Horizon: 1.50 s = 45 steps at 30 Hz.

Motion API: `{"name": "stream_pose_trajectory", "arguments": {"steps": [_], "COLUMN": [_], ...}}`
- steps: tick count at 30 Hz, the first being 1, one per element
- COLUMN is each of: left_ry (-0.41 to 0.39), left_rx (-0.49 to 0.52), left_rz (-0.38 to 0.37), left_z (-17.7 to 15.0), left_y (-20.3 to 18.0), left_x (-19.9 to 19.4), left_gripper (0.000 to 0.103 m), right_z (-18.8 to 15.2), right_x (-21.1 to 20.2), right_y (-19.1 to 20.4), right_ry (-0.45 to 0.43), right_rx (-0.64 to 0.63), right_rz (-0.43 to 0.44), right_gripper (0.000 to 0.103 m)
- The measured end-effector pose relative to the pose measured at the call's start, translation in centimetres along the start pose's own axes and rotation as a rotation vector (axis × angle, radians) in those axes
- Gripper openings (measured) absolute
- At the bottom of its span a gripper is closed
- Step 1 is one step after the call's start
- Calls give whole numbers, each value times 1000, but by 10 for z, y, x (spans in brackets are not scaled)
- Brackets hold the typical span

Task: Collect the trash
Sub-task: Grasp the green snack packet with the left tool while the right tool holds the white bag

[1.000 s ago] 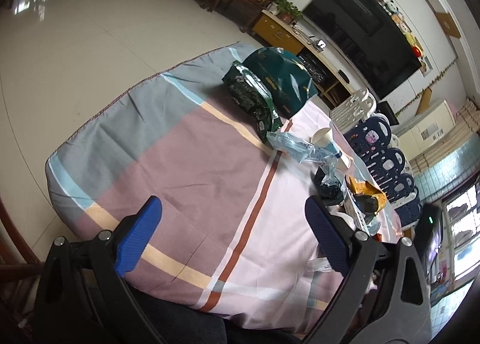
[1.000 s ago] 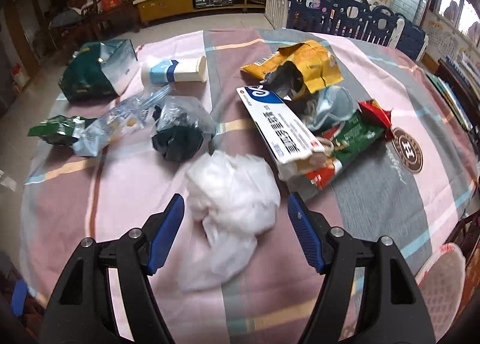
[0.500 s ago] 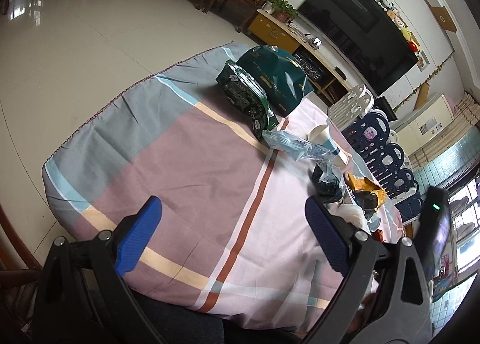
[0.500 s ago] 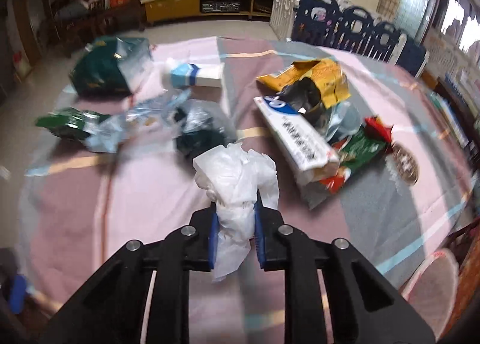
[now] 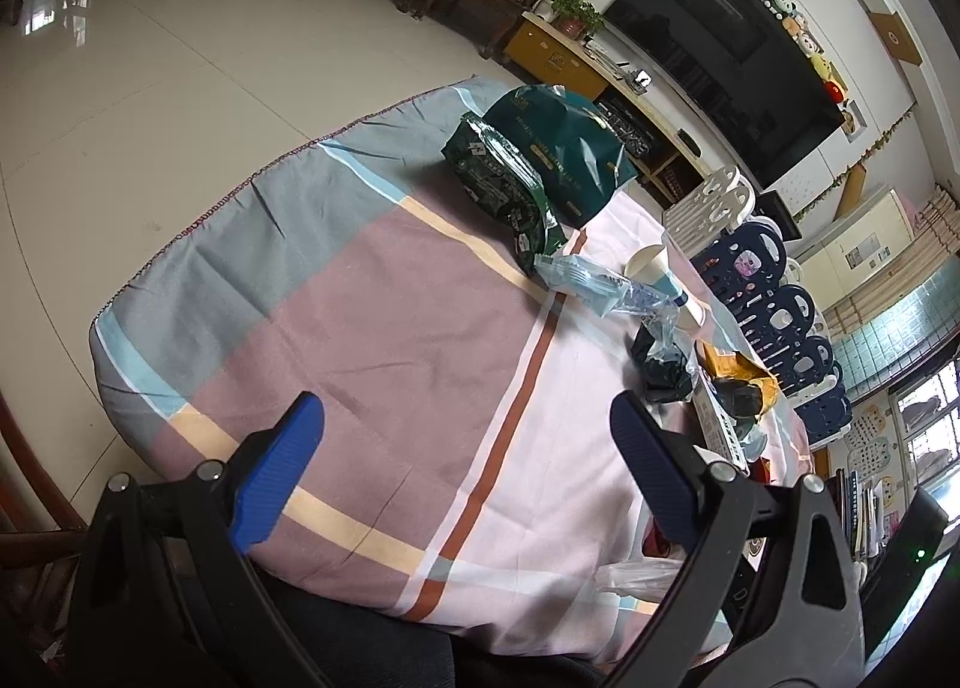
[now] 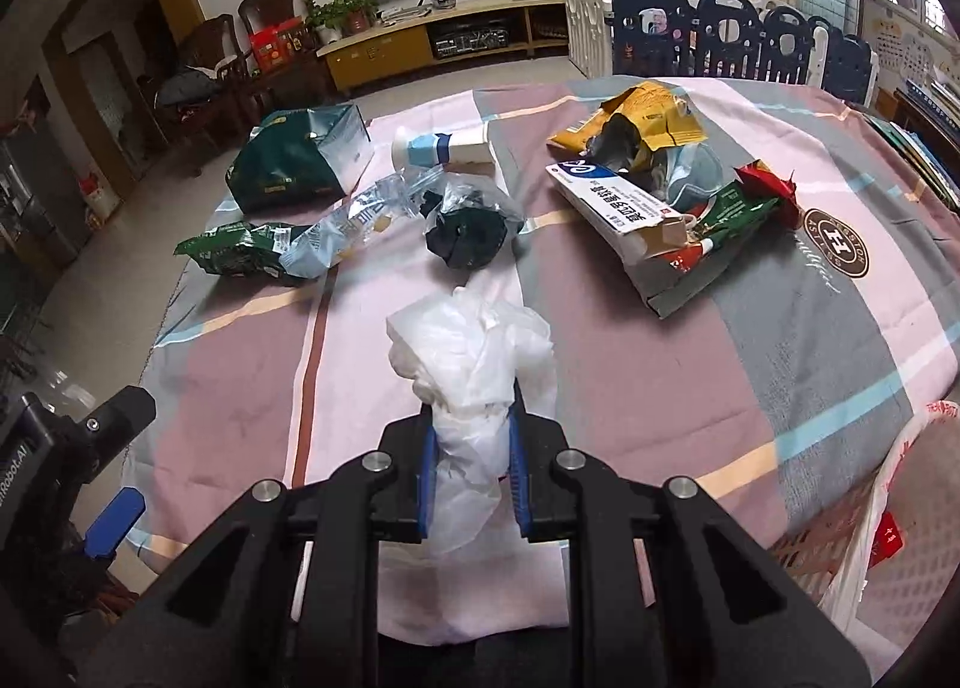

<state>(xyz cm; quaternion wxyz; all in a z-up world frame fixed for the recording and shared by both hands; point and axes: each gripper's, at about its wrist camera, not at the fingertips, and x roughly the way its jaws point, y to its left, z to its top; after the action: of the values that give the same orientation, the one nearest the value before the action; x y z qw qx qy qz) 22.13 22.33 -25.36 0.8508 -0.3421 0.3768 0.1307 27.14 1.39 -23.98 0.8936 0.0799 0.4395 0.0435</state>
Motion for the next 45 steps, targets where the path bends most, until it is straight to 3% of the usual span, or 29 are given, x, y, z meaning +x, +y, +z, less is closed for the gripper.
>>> {"name": "stream_pose_trajectory", "arguments": {"steps": [11,16,21,26,33,35,36,38,41,45], "left_ry": [2,56,-65,-91,31,15,11,6,-113,-307], "left_rx": [22,-150,-111,-93,-93,-74,-48,27,131,185], "left_rz": [23,105,189,160,178,191,188,172,189,185], "left_z": [-1,12,49,94,122,118,116,114,105,77], "left_y": [-5,16,3,-21,-45,-46,-50,-57,-69,-74], "left_x": [1,13,29,78,165,173,174,172,141,60], "left_gripper": [96,96,96,96,96,81,57,46,41,41], "right_z": [-2,-3,-2,-3,-3,-1,0,2,2,2], "right_x": [-3,-6,-8,-11,-14,-14,-13,-13,-14,-14], "right_y": [-8,-6,-13,-14,-14,-15,-17,-20,-25,-26], "right_ry": [-17,-41,-53,-76,-117,-122,-123,-124,-132,-134], "right_rx": [33,38,66,65,65,71,81,100,123,125], "right_rz": [10,6,19,25,46,56,58,65,76,79], "right_gripper": [21,21,21,21,21,21,21,21,21,21]}}
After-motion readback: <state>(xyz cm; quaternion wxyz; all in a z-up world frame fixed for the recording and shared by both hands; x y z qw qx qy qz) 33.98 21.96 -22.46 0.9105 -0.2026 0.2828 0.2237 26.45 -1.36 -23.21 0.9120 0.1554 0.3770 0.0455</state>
